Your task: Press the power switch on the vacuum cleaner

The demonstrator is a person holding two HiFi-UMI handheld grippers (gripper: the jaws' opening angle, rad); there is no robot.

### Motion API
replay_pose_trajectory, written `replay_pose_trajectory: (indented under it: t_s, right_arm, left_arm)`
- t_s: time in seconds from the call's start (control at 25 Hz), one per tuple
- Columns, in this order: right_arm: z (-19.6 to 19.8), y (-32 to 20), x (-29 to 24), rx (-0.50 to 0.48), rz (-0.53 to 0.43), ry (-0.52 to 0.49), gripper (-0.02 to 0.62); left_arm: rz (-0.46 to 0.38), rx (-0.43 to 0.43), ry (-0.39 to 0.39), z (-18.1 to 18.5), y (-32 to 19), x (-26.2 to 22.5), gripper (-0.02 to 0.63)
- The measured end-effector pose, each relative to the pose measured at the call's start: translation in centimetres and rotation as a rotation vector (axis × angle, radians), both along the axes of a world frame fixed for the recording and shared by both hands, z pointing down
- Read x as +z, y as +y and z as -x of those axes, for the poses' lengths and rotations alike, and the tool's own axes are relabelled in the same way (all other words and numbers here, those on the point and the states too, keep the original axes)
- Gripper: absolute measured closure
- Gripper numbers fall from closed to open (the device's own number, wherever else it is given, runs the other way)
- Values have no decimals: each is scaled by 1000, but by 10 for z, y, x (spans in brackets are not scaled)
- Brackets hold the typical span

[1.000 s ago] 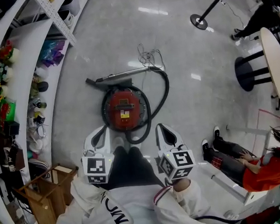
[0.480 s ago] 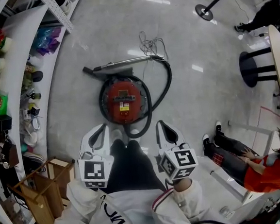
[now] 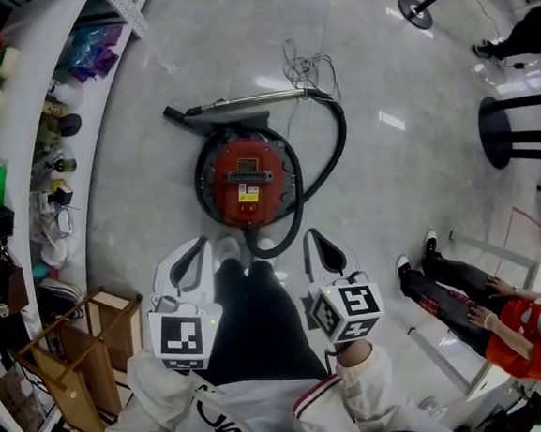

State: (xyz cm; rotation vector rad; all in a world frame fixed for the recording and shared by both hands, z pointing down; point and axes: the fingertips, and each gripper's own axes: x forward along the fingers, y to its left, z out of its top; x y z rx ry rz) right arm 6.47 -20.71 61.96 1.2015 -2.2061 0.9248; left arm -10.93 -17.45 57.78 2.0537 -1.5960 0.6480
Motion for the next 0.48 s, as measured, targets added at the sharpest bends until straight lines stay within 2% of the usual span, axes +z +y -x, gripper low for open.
replay_pose_trajectory:
  t_s: [0.24,0.48]
  right_arm:
    - [8,1,33,-20,32,14,595]
    - [13,4,82,-23,69,38,595]
  left_arm:
    - [-1,-17,15,0,-5,12,606]
    - [31,-18,24,0,-2,26,606]
